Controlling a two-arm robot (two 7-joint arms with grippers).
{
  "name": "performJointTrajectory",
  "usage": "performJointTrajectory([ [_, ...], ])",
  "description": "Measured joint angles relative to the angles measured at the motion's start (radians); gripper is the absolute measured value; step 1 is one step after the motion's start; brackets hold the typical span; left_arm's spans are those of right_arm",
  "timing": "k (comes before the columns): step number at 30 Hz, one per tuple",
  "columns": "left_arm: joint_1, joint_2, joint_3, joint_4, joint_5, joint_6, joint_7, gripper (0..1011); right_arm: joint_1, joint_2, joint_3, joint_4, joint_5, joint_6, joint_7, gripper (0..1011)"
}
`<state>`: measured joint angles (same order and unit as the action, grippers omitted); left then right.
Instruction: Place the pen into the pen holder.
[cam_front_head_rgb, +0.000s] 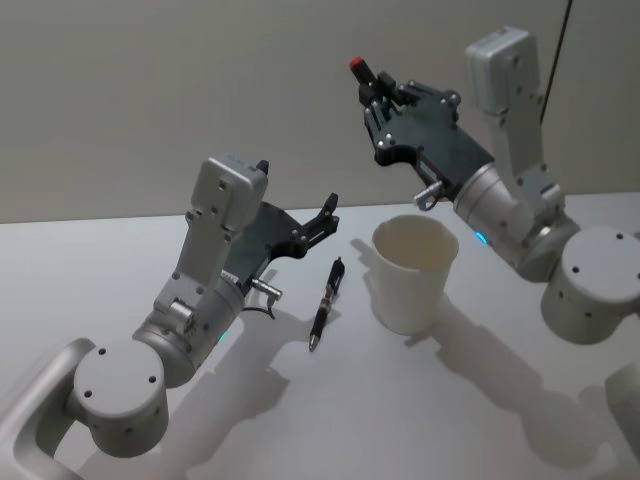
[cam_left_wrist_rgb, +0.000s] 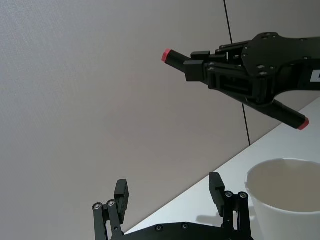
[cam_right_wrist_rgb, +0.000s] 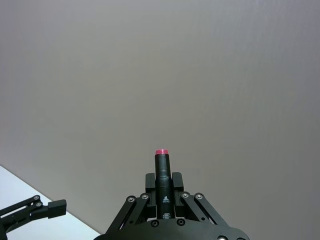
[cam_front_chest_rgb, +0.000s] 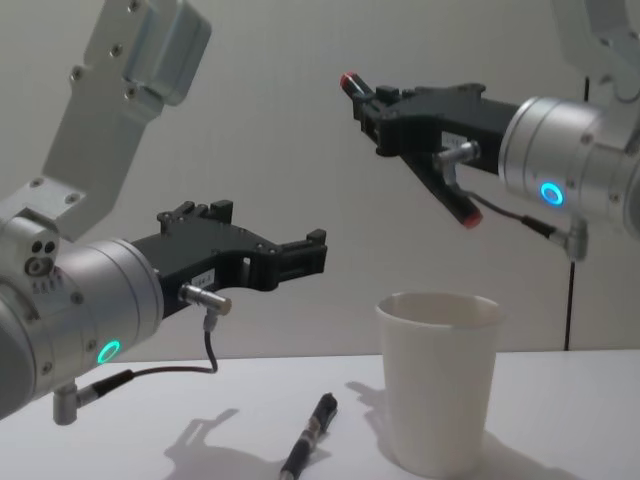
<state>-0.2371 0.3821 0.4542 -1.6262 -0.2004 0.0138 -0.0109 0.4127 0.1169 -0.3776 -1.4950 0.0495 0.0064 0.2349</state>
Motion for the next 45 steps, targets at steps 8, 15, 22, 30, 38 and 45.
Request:
performJointTrajectory([
  [8, 0.0, 0.0, 0.0, 0.0, 0.0, 0.0, 0.0, 1003, -0.016, -0.004, -0.012, 0.019, 0.004, -0.026, -0.019, 180],
  [15, 0.0, 0.0, 0.0, 0.0, 0.0, 0.0, 0.0, 1003, -0.03, -0.012, -0.024, 0.04, 0.003, -0.034, -0.041, 180],
  [22, 0.0, 0.0, 0.0, 0.0, 0.0, 0.0, 0.0, 1003, -0.04, -0.018, -0.034, 0.054, -0.003, -0.036, -0.06, 180],
  [30, 0.0, 0.0, 0.0, 0.0, 0.0, 0.0, 0.0, 1003, -0.051, -0.022, -0.042, 0.067, -0.009, -0.037, -0.081, 180],
  [38, 0.0, 0.0, 0.0, 0.0, 0.0, 0.0, 0.0, 1003, -0.062, -0.022, -0.046, 0.071, -0.016, -0.035, -0.093, 180],
  [45, 0.0, 0.0, 0.0, 0.0, 0.0, 0.0, 0.0, 1004, -0.07, -0.02, -0.047, 0.069, -0.019, -0.031, -0.1, 180],
])
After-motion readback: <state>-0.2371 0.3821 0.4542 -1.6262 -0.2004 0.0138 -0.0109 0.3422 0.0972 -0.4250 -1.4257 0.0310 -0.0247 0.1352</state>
